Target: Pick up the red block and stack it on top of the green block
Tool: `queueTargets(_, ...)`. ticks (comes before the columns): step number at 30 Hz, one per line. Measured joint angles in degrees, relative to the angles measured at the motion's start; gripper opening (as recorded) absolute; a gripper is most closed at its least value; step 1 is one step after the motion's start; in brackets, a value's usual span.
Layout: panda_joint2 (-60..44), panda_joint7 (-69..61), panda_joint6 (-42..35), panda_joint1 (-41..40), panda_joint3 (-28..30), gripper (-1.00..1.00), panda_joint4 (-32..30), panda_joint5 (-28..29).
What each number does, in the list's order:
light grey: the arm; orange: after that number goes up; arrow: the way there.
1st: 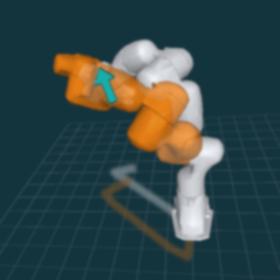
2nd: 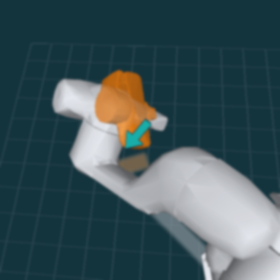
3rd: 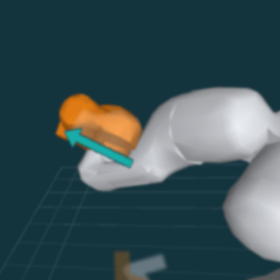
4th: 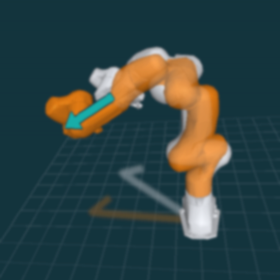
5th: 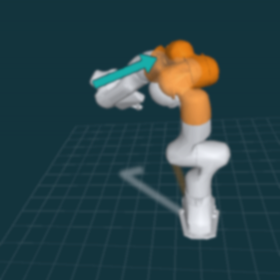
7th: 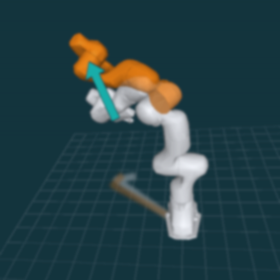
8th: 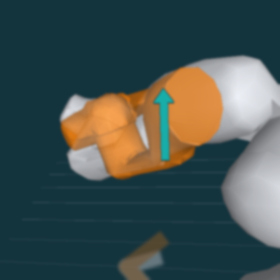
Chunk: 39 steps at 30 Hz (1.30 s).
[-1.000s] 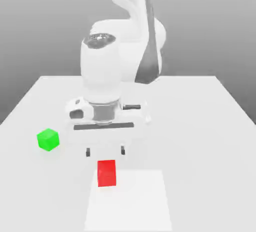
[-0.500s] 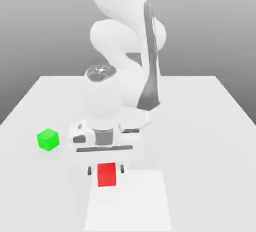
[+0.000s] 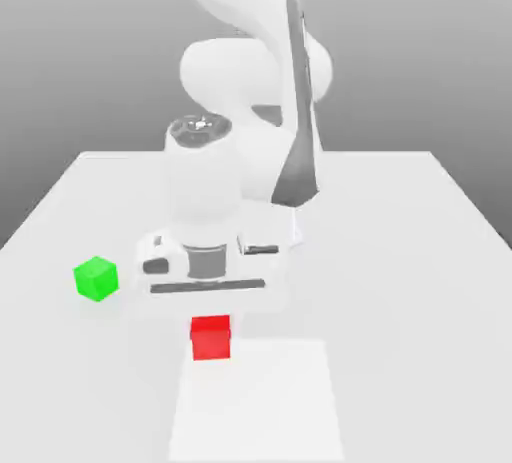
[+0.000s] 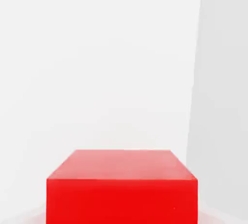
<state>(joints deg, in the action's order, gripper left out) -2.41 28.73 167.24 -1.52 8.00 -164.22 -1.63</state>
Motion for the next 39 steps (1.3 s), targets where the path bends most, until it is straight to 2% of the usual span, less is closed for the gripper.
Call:
queueTargets(7,6.5,2.7,-5.5,-0.9,0.2,-1.0,-1.6,3.4)
queueTargets(9,8.3,2.5,-6.9,-2.9,1.9,-1.0,-2.0,4.0)
queueTargets(16,14.4,2.7,-11.6,-14.1,9.4,-1.0,-3.5,8.4)
queueTargets(26,21.2,5.5,-15.2,-34.6,17.6,-1.0,-6.1,18.6)
queueTargets(32,17.8,1.0,-13.0,-31.4,20.9,-1.0,-5.9,12.4)
queueTargets(39,10.8,-4.7,-6.6,-25.9,23.9,-1.0,-5.6,4.0)
